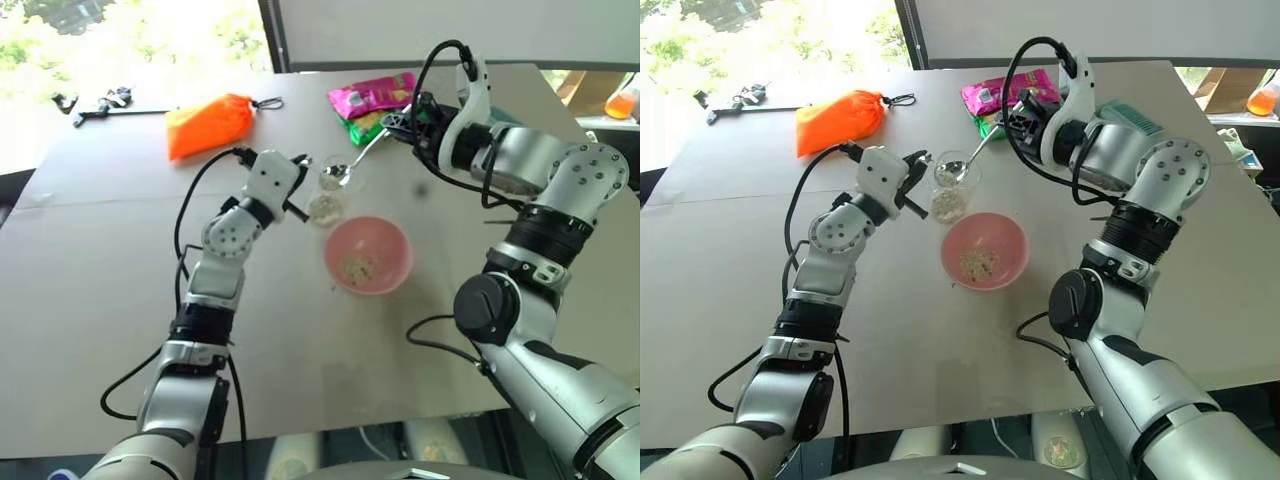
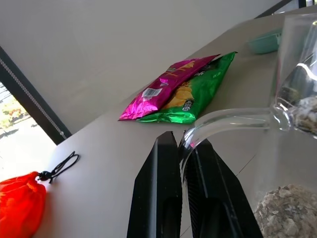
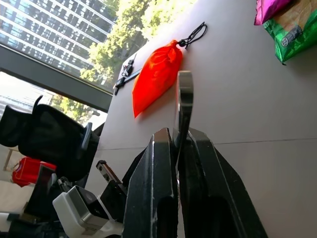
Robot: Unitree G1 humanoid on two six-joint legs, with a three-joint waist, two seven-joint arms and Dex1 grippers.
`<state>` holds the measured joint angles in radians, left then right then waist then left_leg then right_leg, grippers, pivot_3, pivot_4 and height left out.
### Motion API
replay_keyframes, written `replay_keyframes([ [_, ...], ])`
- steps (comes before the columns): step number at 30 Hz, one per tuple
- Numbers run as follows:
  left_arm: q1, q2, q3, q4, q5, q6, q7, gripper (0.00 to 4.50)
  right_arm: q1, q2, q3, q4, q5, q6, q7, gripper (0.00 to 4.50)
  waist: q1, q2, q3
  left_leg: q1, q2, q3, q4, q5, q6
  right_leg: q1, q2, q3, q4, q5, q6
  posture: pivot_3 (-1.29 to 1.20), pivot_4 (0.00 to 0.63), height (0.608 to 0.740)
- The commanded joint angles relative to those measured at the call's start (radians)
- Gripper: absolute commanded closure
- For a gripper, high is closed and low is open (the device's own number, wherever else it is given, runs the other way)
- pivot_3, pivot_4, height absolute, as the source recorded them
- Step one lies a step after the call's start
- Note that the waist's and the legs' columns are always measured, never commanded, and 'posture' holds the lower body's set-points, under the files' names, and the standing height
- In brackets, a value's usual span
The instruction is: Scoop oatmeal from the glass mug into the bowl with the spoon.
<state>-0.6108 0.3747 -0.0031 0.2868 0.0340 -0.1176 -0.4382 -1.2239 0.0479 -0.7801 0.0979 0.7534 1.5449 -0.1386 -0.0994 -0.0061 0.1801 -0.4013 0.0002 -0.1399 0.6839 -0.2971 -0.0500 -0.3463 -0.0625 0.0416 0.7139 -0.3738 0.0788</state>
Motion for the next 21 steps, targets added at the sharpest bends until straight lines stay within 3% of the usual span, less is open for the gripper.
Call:
replay_keyframes([
  [1, 0.015, -0.007, 0.019, -0.089, -0.032, 0.016, 0.01, 4.47, -0.06, 0.01, -0.051, -0.005, 0.042, 0.011, -0.014, 4.5, 0.0, 0.0, 0.0, 0.0, 0.0, 0.0, 0.0, 0.0, 0.0, 0.0, 0.0, 0.0, 0.0, 0.0, 0.0, 0.0, 0.15, 0.74],
  [12, 0.071, -0.022, 0.041, -0.158, -0.062, 0.081, 0.042, 4.47, -0.117, -0.003, -0.171, 0.049, 0.031, 0.052, -0.052, 4.5, 0.0, 0.0, 0.0, 0.0, 0.0, 0.001, 0.0, 0.0, 0.0, 0.0, 0.0, 0.001, 0.0, 0.0, 0.0, 0.0, 0.15, 0.74],
  [21, 0.074, -0.034, 0.047, -0.16, -0.066, 0.082, 0.047, 4.47, -0.102, -0.02, -0.166, 0.039, 0.053, 0.07, -0.047, 4.5, 0.0, 0.0, 0.0, 0.0, 0.0, 0.002, 0.0, 0.0, 0.0, 0.0, 0.0, 0.002, 0.0, 0.0, 0.0, 0.0, 0.15, 0.74],
])
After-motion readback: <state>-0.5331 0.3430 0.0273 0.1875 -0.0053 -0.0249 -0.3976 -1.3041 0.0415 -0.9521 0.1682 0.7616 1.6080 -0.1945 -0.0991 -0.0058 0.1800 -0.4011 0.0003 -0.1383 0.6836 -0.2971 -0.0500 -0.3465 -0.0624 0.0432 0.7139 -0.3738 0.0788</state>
